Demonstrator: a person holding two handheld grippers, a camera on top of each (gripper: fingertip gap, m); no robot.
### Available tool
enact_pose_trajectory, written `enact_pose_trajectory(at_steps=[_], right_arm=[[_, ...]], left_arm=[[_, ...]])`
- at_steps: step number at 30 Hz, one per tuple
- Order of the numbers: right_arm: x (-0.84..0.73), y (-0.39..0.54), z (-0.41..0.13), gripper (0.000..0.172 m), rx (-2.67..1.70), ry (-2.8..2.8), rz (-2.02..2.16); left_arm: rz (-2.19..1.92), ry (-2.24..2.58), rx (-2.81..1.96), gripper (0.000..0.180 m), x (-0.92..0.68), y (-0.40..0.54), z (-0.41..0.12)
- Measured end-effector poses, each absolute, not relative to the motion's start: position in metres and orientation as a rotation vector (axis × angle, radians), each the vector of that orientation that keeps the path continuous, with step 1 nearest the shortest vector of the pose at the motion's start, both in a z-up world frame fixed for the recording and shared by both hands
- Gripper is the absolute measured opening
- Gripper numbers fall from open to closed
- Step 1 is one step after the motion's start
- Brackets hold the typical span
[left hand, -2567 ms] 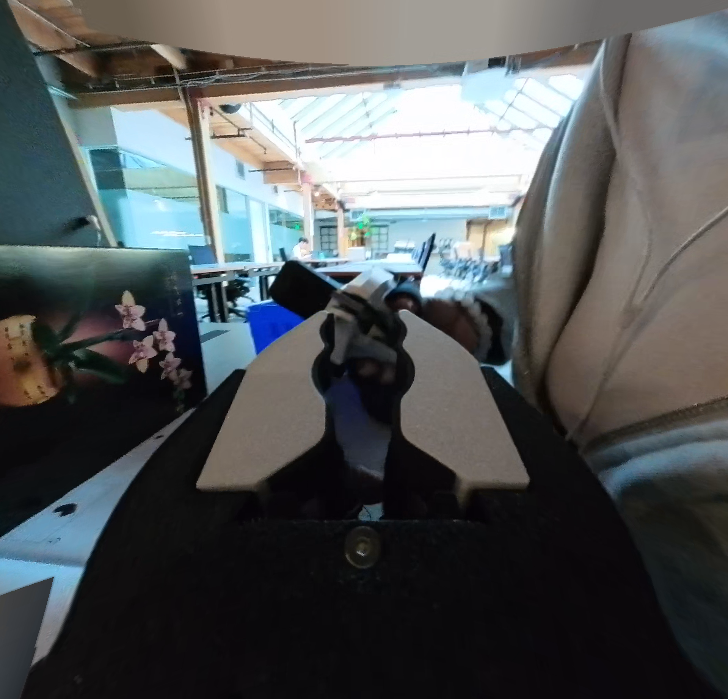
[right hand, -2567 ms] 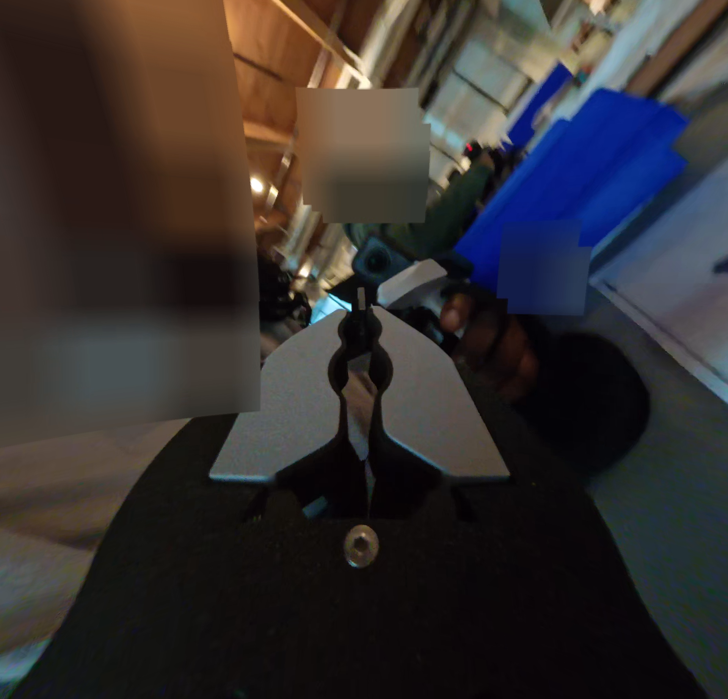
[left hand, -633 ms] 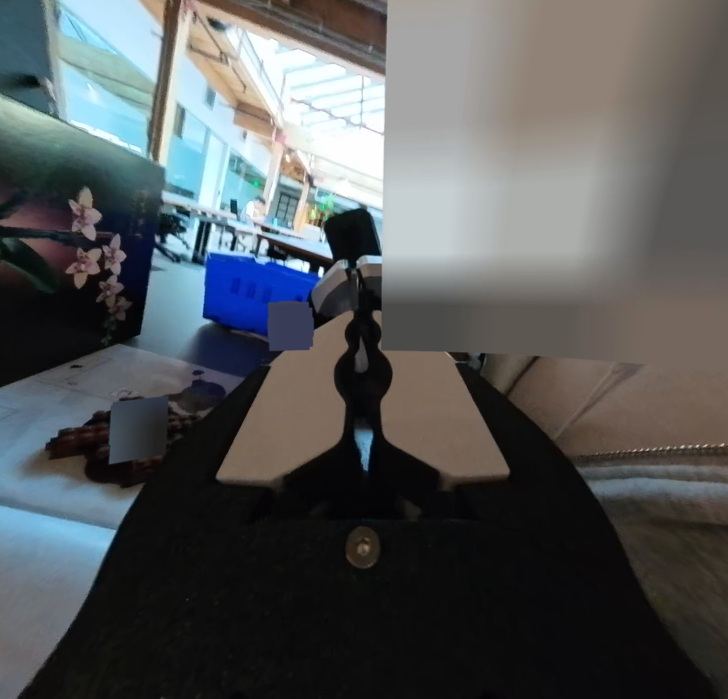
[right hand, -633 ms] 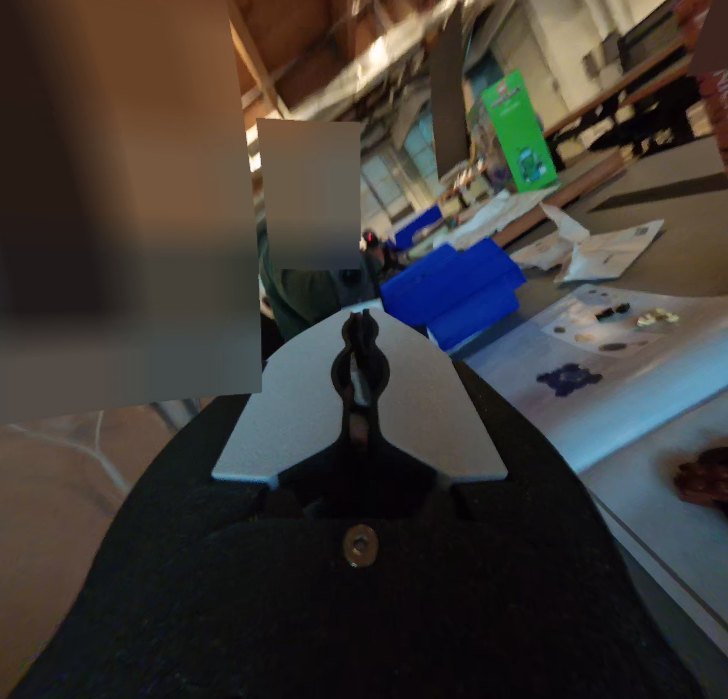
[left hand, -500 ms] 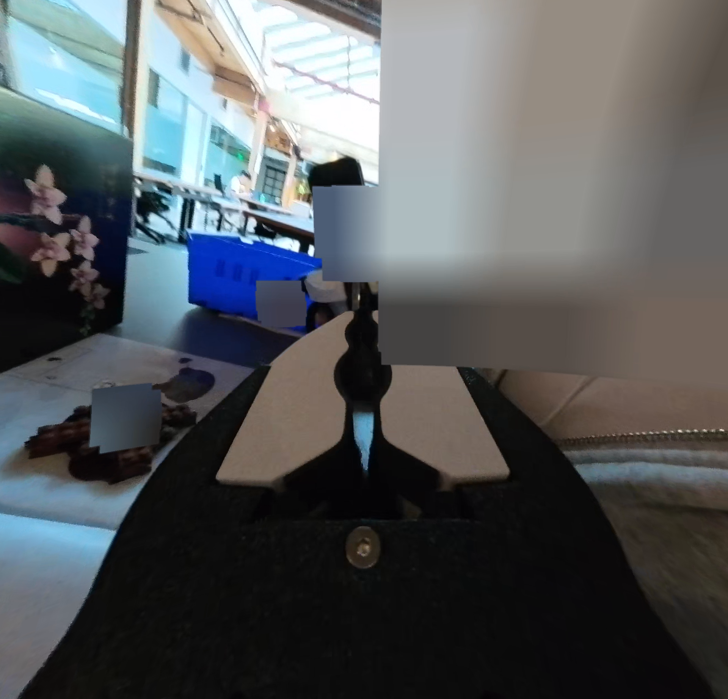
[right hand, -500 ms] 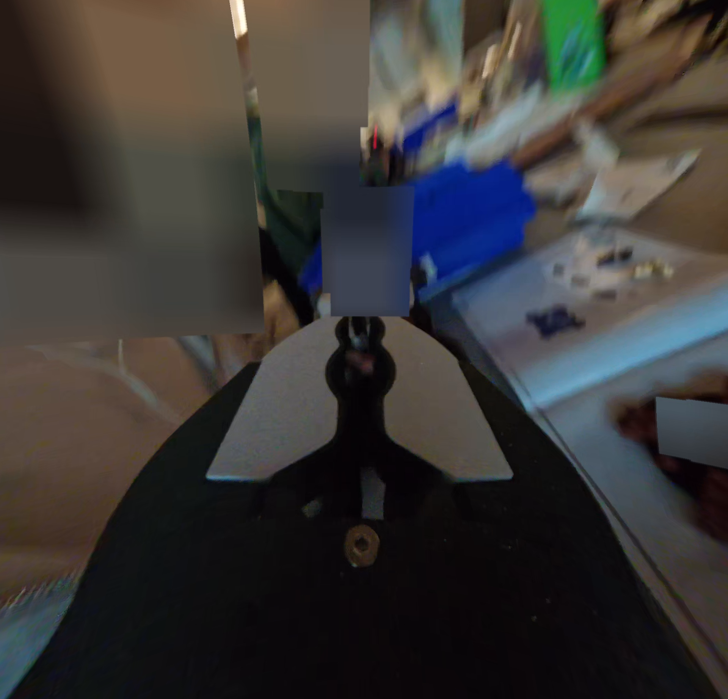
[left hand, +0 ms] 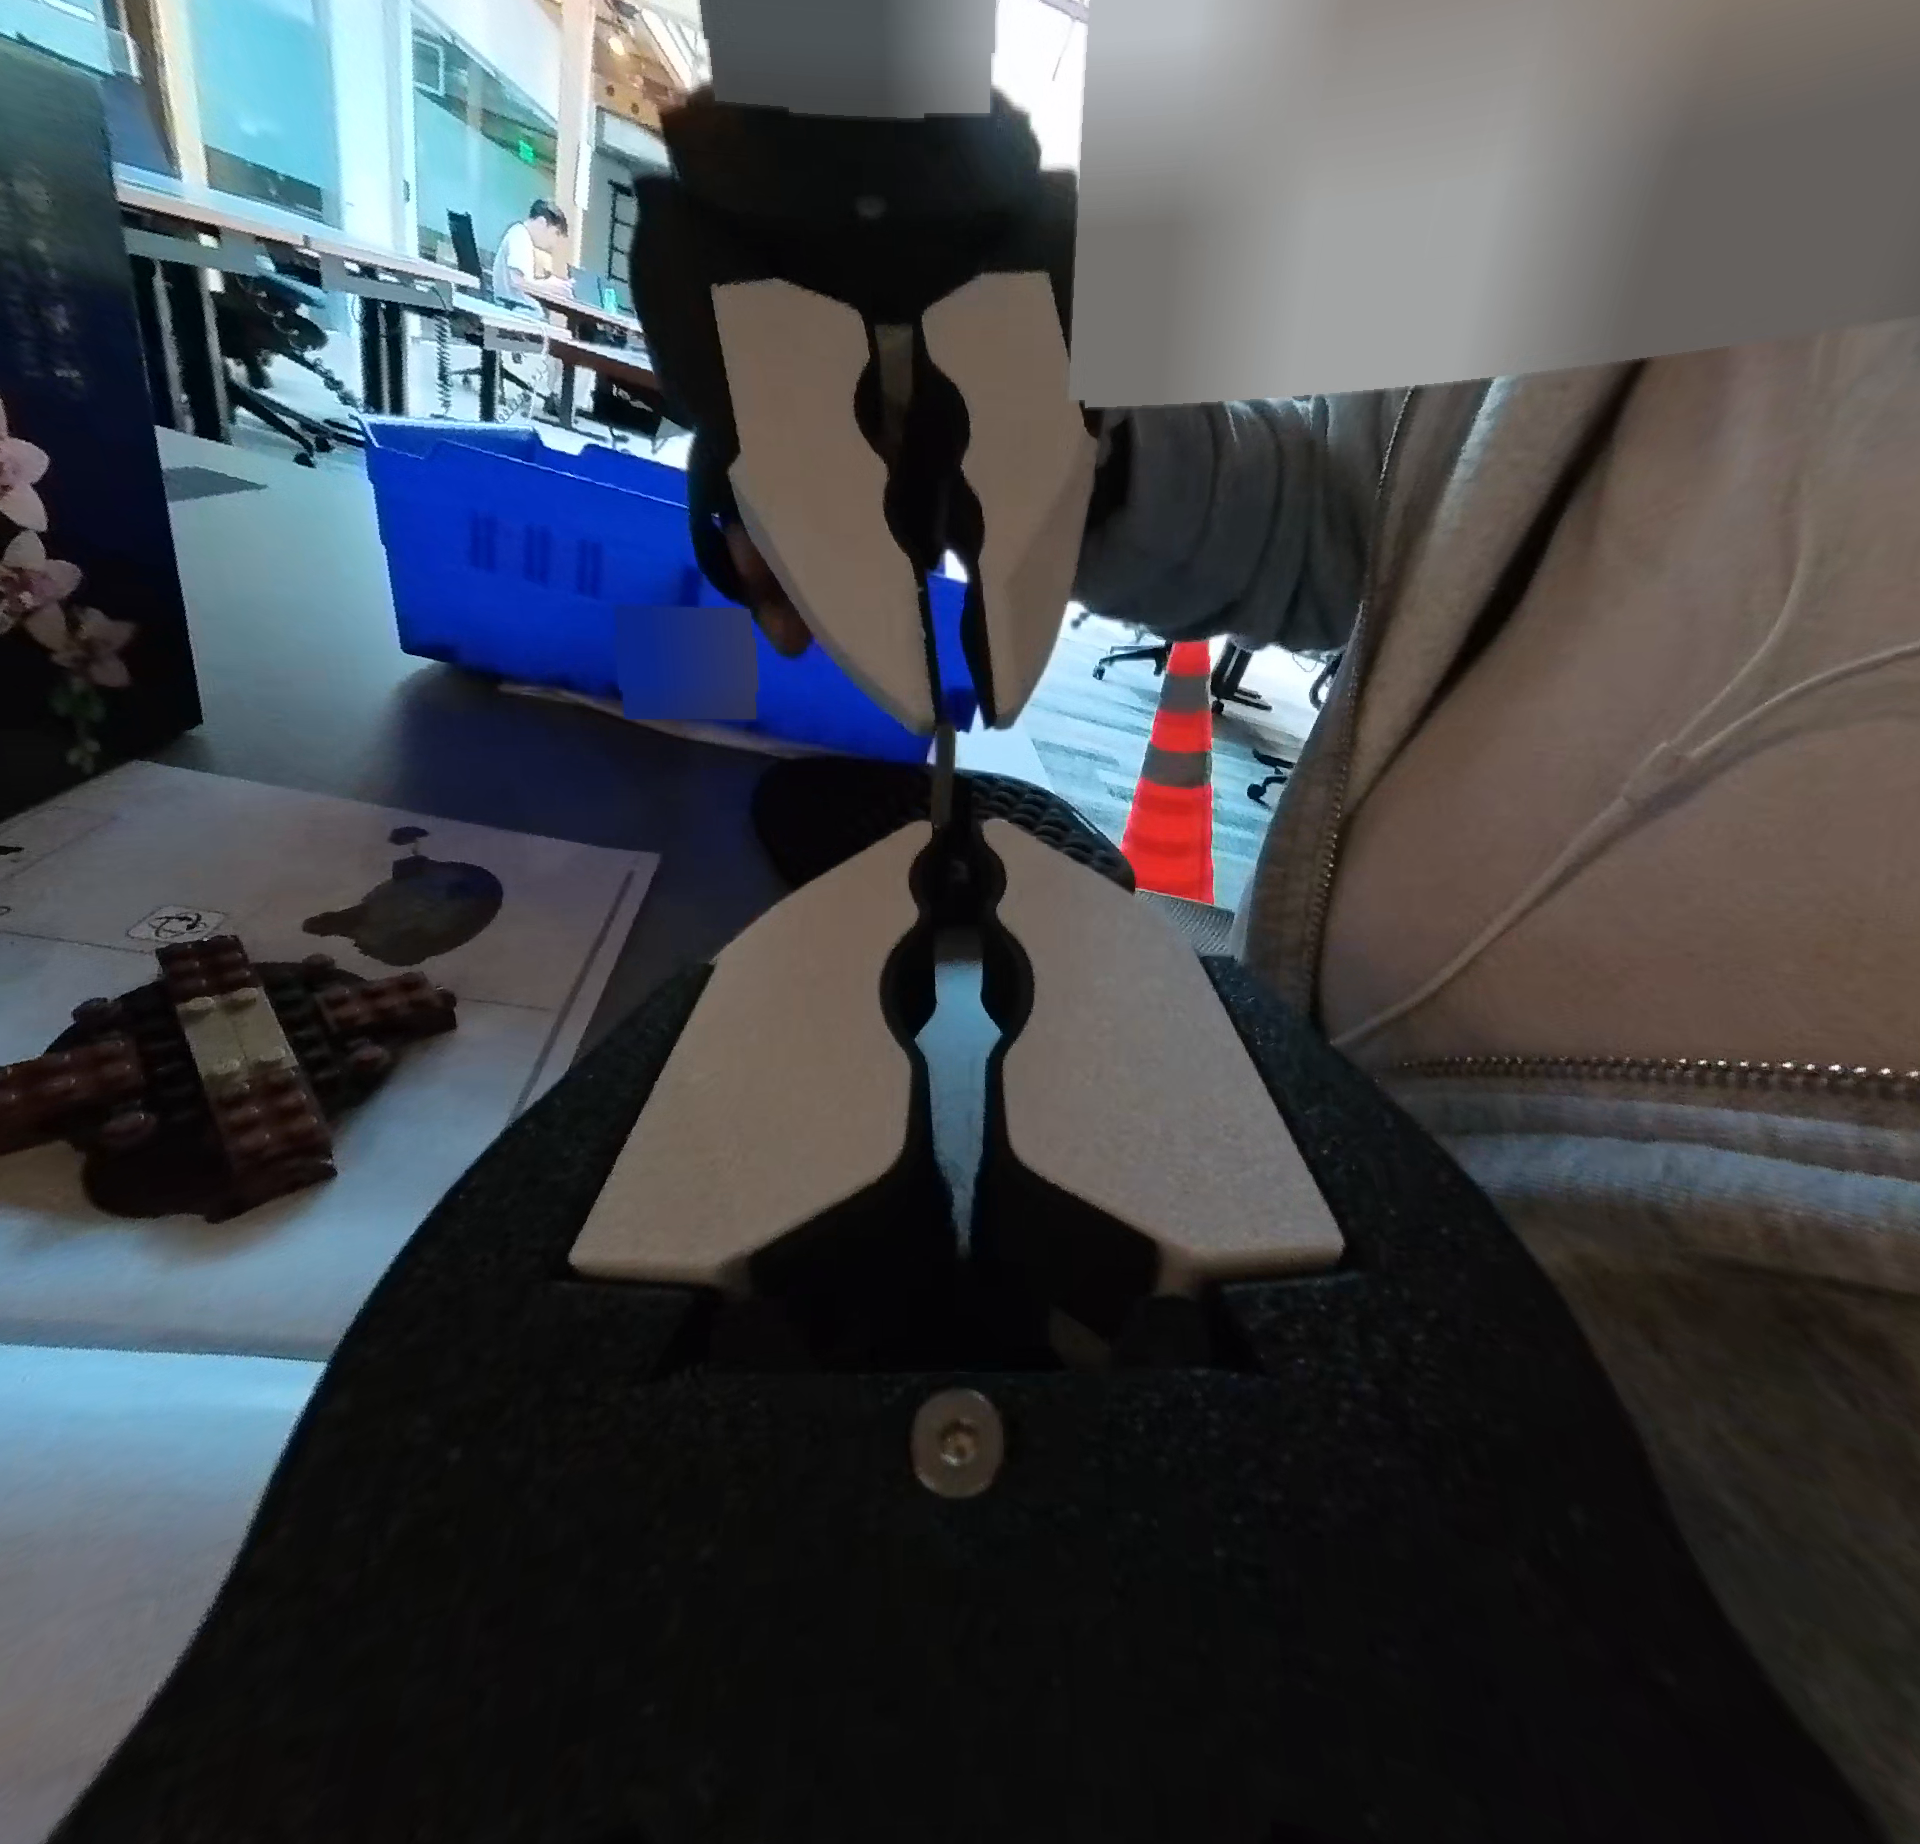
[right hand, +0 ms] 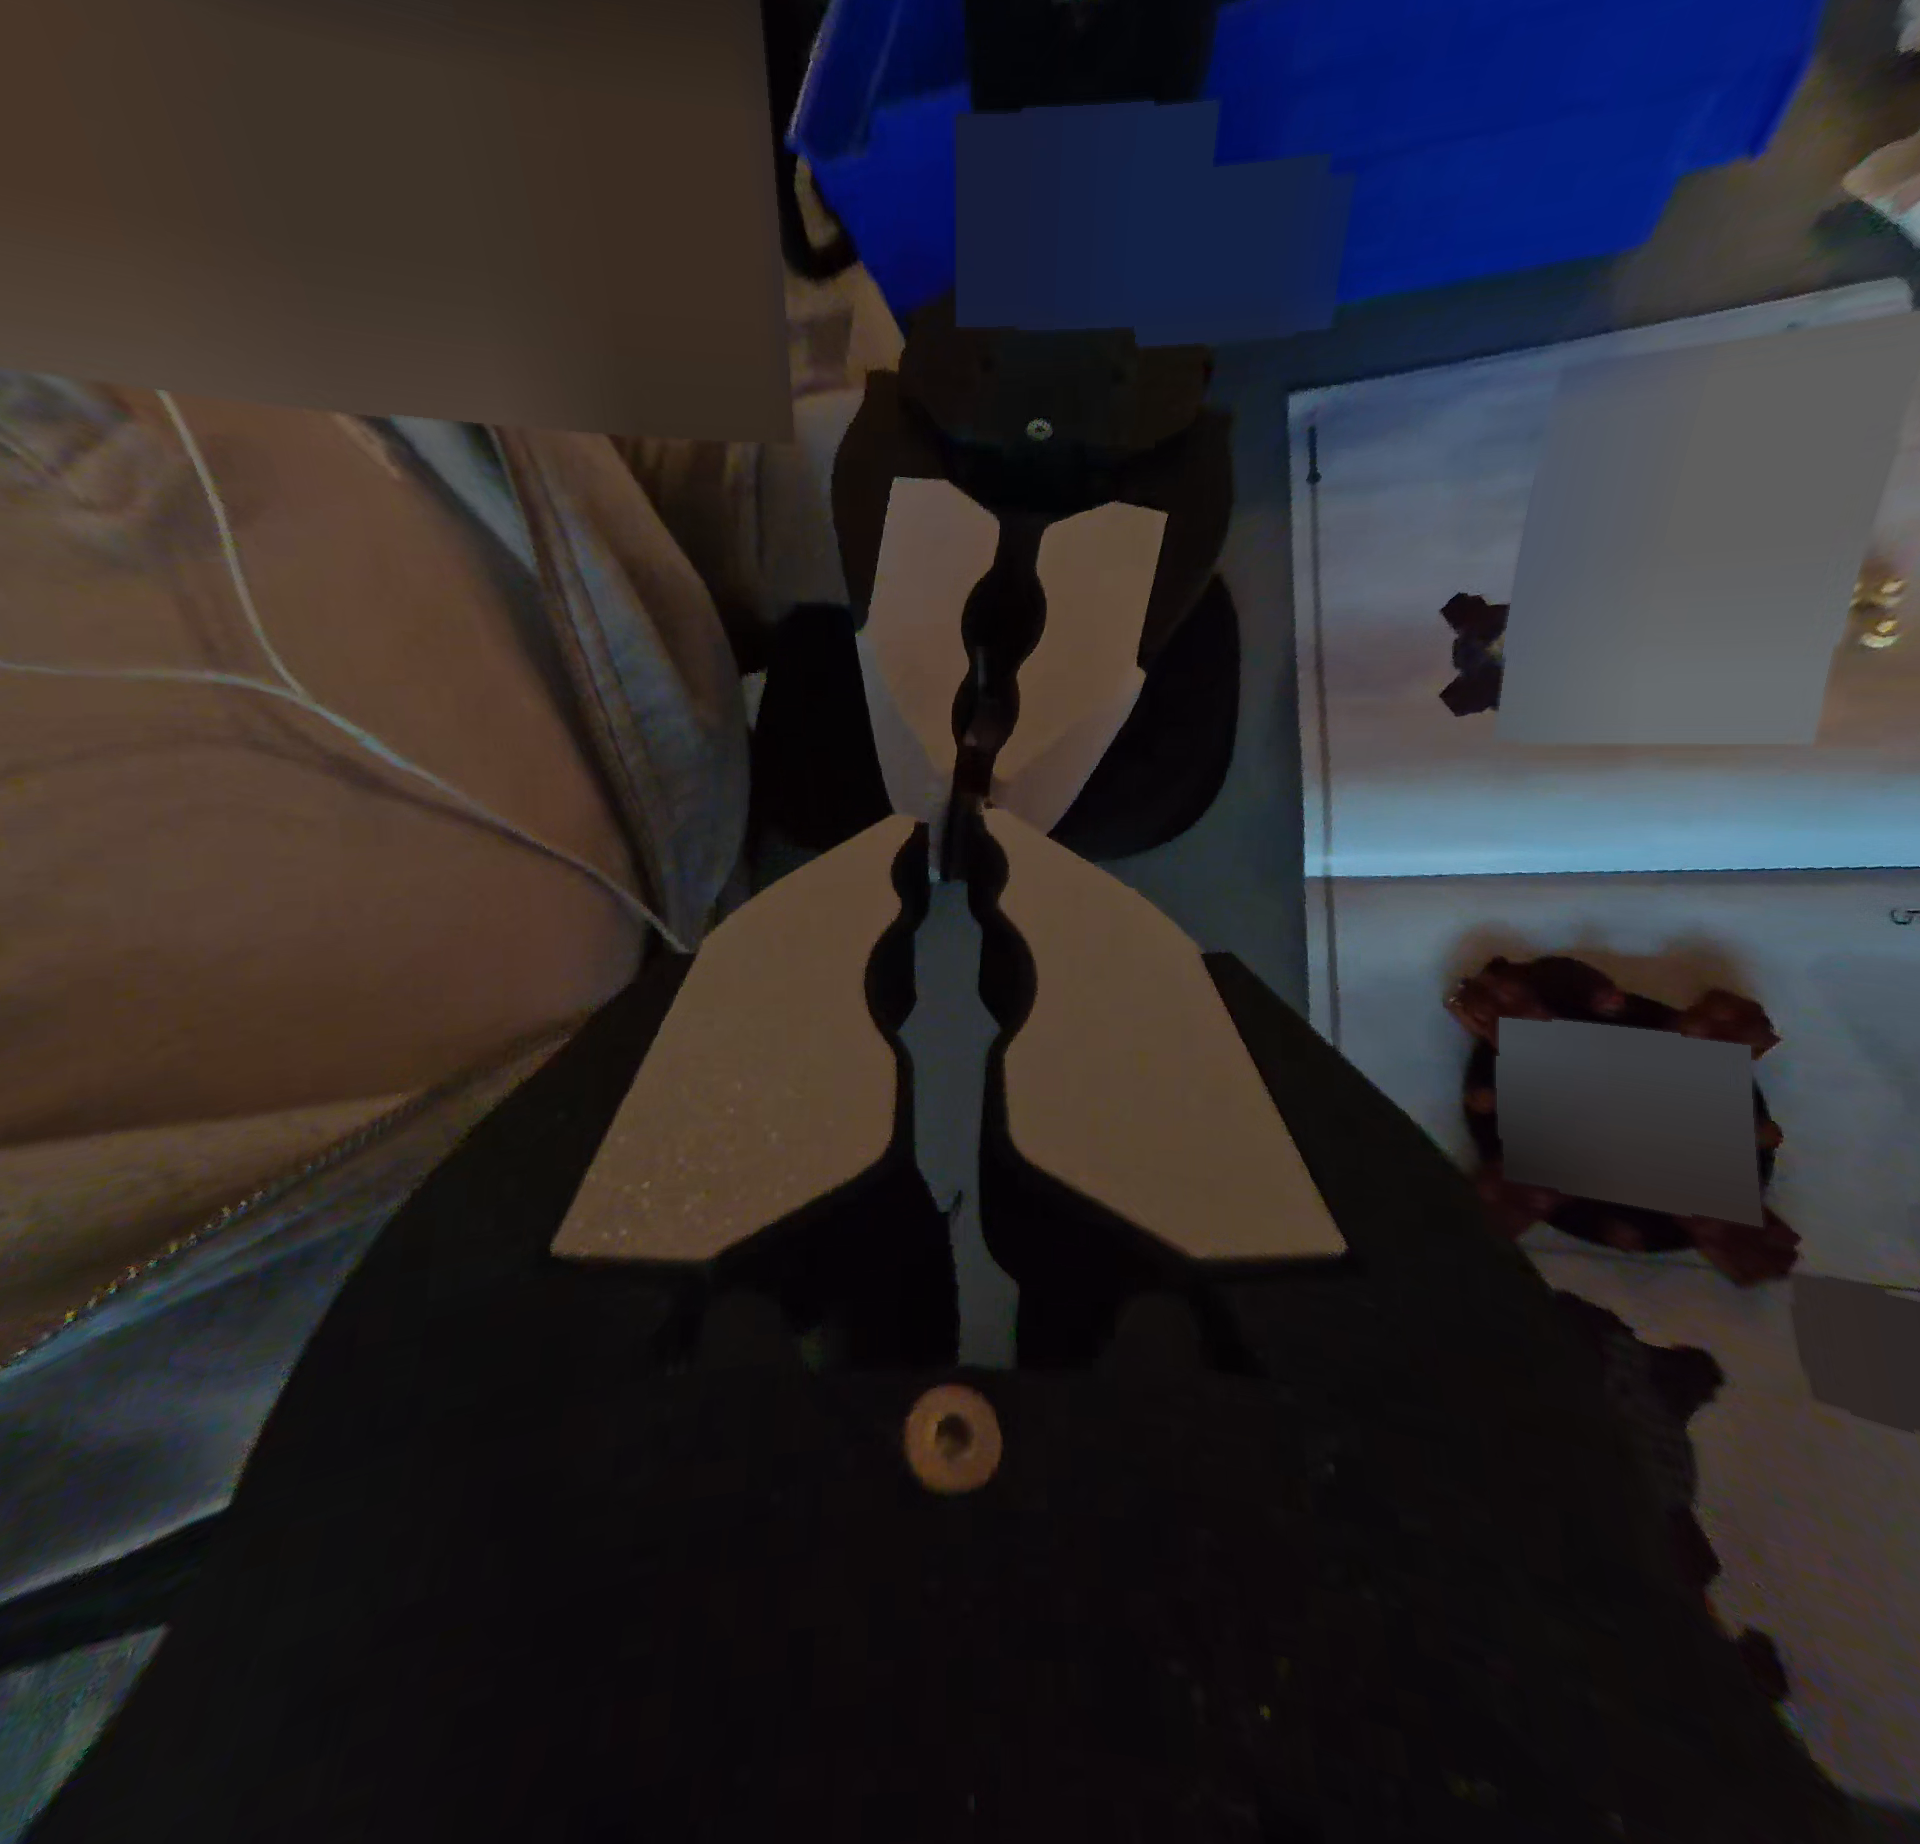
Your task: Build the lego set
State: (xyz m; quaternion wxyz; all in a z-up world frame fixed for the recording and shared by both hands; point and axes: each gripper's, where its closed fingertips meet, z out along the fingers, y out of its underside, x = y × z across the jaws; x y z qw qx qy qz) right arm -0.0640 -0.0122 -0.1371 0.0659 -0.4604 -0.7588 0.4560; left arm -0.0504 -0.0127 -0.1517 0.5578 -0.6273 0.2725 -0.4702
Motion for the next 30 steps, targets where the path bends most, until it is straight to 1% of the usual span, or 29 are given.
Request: enact_pose_trajectory(at_steps=[1,3,5,6,7,10,11,12,13,16,19,23,30], right_arm=[[-0.064,-0.012,-0.137,0.005,-1.386,-2.303,1.359],[-0.065,-0.011,-0.137,0.011,-1.396,-2.316,1.322],[-0.065,-0.012,-0.141,0.013,-1.397,-2.355,1.275],[-0.064,-0.013,-0.144,0.011,-1.397,-2.383,1.243],[-0.062,-0.014,-0.148,0.003,-1.393,-2.412,1.218],[-0.065,-0.011,-0.145,0.001,-1.445,-2.334,1.263],[-0.069,-0.007,-0.141,0.0,-1.503,-2.248,1.331],[-0.072,-0.003,-0.135,0.0,-1.574,-2.124,1.442],[-0.076,0.001,-0.128,0.0,-1.653,-1.966,1.603],[-0.084,0.012,-0.121,0.0,-1.904,-1.405,2.088],[-0.083,0.007,-0.138,0.0,-2.055,-1.135,2.315],[-0.082,-0.005,-0.147,0.0,-2.109,-1.082,2.413],[-0.082,-0.006,-0.148,0.0,-2.143,-1.006,2.496]], left_arm=[[-1.108,0.645,-1.48,0.003,-0.05,-0.013,-0.152],[-1.111,0.655,-1.481,0.003,-0.049,-0.014,-0.152],[-1.1,0.674,-1.492,0.003,-0.047,-0.014,-0.154],[-1.097,0.68,-1.496,0.003,-0.046,-0.014,-0.155],[-1.096,0.684,-1.496,0.003,-0.045,-0.015,-0.155],[-1.084,0.669,-1.483,0.003,-0.048,-0.014,-0.153],[-1.07,0.655,-1.46,0.005,-0.05,-0.013,-0.149],[-1.034,0.639,-1.431,0.011,-0.054,-0.012,-0.145],[-0.968,0.624,-1.406,0.02,-0.059,-0.009,-0.142],[-0.69,0.649,-1.362,0.035,-0.068,0.0,-0.14],[-0.499,0.694,-1.362,0.04,-0.068,0.006,-0.146],[-0.414,0.69,-1.346,0.037,-0.073,0.009,-0.146],[-0.422,0.725,-1.341,0.018,-0.07,0.006,-0.148]])
